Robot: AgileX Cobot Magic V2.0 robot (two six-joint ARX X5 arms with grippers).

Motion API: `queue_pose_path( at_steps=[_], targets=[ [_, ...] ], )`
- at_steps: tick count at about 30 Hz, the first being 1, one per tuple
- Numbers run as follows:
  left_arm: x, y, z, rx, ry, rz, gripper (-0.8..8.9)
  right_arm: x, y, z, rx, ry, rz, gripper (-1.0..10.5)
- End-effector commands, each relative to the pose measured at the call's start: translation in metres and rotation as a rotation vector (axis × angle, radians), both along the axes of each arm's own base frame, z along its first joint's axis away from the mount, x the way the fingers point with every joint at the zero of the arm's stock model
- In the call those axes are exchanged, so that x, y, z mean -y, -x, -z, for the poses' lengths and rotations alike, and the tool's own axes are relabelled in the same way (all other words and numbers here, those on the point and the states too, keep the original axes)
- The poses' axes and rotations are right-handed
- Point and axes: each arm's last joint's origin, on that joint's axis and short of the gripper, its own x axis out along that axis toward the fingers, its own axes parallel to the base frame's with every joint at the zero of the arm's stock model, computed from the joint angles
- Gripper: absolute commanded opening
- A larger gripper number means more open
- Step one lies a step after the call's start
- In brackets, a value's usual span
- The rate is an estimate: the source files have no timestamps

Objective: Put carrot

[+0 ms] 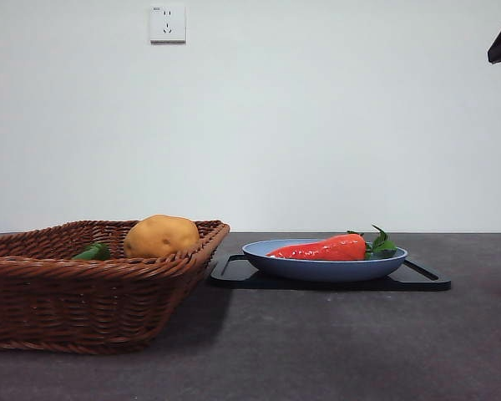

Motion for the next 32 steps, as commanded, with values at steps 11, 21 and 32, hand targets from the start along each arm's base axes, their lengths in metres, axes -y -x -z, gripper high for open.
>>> queue_pose_path(
  at_steps=[11, 21, 32],
  targets=[
    [0.000, 0.000, 0.001, -0.003, 0.011, -0.005, 0.08, -0.001, 0.000, -0.003, 0.009, -0.015, 0.001, 0.1],
    [0.000, 0.000, 0.001, -0.003, 0.011, -0.005, 0.08, 0.000, 0.000, -0.003, 0.033, 0.059, -0.011, 0.1],
    [0.000, 0.000, 0.001, -0.003, 0.011, -0.005, 0.08, 0.041, 0.034, -0.008, 0.245, 0.191, 0.155, 0.1]
  ],
)
